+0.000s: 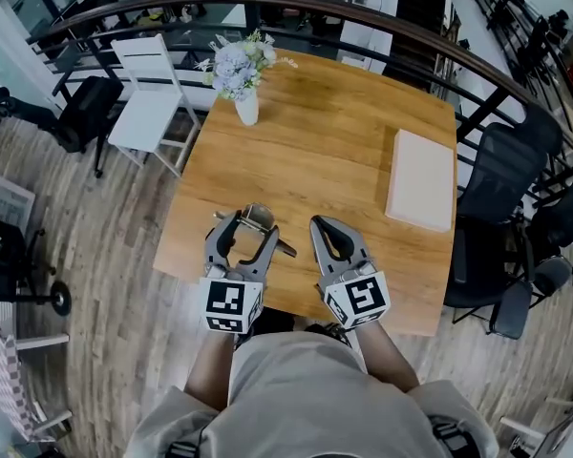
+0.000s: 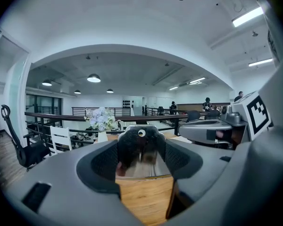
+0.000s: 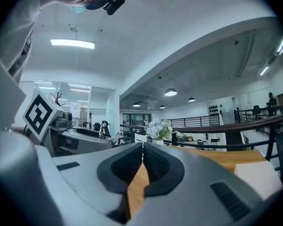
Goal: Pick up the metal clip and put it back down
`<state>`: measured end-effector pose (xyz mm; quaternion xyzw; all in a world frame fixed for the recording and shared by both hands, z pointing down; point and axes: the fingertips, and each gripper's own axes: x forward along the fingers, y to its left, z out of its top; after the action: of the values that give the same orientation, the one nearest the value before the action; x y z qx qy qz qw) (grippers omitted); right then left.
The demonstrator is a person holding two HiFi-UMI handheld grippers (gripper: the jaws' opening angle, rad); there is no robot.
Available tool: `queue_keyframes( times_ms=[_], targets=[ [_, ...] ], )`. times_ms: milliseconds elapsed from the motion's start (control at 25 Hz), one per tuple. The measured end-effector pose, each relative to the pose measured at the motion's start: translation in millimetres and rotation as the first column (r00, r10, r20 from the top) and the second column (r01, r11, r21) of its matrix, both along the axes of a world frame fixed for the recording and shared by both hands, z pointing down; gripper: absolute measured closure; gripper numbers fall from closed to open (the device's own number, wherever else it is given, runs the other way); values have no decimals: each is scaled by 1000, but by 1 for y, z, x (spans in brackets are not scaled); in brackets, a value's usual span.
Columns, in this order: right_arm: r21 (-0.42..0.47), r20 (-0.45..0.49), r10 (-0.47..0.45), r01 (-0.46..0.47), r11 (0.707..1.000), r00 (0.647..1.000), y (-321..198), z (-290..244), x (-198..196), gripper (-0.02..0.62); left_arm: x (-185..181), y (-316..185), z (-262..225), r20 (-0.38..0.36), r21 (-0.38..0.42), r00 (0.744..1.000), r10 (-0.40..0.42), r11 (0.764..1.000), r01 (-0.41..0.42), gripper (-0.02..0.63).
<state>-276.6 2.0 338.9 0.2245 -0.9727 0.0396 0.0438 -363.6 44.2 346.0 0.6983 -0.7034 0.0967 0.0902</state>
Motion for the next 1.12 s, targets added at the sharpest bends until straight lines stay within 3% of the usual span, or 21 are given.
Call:
queue_keyframes(
  times_ms=[400, 720, 1120],
  targets=[
    [-53, -36, 6, -8, 999, 999, 19, 15, -81, 568, -82, 13, 9, -5, -56, 1000, 30, 998, -30, 304],
    [-103, -72, 34, -41, 994, 997, 10, 40, -76, 568, -86, 14, 38, -20, -132, 999, 40, 990, -42, 304],
    [-152, -95, 18, -33, 988, 995, -28, 76, -82, 568, -93, -21, 65, 58, -212, 993, 104, 973, -89, 304]
  ],
)
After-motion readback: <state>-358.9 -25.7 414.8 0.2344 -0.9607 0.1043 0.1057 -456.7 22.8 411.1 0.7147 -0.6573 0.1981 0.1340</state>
